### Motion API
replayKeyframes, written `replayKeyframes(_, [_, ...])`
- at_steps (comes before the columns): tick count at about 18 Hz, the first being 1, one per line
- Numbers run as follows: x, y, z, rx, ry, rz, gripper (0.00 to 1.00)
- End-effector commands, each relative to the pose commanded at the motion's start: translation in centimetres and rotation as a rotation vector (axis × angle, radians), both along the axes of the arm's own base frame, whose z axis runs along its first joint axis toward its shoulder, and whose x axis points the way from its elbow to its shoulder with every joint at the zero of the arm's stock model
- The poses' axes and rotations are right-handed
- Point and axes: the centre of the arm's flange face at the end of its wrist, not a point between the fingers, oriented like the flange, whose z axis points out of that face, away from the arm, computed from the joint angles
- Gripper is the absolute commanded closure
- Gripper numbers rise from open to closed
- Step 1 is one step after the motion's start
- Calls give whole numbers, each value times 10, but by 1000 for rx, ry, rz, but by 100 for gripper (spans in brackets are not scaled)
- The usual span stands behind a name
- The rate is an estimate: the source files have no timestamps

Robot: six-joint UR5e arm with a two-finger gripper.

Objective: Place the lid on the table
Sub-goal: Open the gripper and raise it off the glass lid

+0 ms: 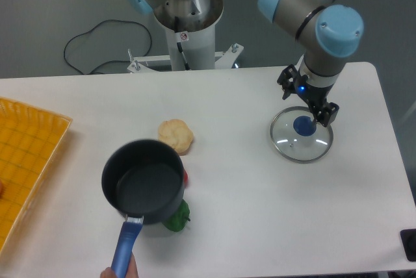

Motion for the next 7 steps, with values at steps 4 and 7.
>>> replayKeyframes(4, [-14,28,15,25,48,-3,0])
replayKeyframes(7, [-21,39,18,50,89,-9,0])
